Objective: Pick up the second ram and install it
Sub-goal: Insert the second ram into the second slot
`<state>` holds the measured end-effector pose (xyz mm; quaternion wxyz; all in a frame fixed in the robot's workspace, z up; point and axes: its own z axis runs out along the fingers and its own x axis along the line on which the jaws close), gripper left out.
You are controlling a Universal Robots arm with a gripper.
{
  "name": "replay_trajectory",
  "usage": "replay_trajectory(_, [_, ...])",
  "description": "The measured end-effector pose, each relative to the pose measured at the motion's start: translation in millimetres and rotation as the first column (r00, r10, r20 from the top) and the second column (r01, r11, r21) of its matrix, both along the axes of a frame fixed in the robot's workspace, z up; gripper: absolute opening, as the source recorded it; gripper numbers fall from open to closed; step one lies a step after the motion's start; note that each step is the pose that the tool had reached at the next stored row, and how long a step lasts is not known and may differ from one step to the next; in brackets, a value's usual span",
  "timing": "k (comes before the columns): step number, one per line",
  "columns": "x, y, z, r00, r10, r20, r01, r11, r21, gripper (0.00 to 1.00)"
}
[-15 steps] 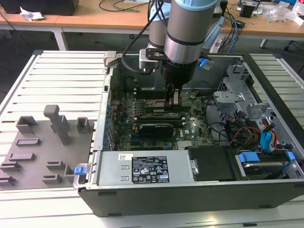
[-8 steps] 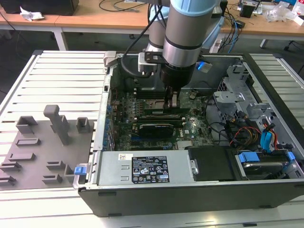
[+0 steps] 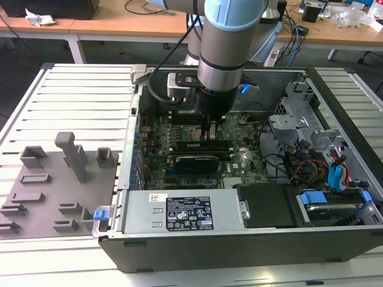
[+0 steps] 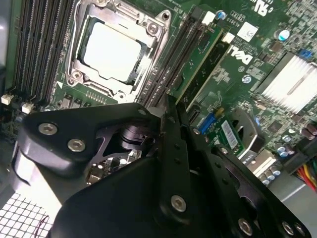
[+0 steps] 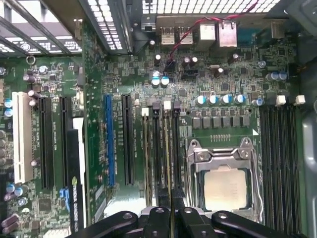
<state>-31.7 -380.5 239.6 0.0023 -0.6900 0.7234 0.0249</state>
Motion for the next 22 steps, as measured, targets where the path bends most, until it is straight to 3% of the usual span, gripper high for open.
replay_trajectory(7, [-2.3,0.5,-8.9,1.0000,0.000,0.0000,0.000,1.0000,0.0054,0.13])
replay_trajectory(13, [-3.4,0.6,-9.9,1.0000,0.000,0.0001,0.000,0.9999,0.0133,0.13])
replay_trajectory(22, [-3.6,0.2,-10.1,1.0000,-0.002,0.0002,0.002,0.9999,0.0126,0.13])
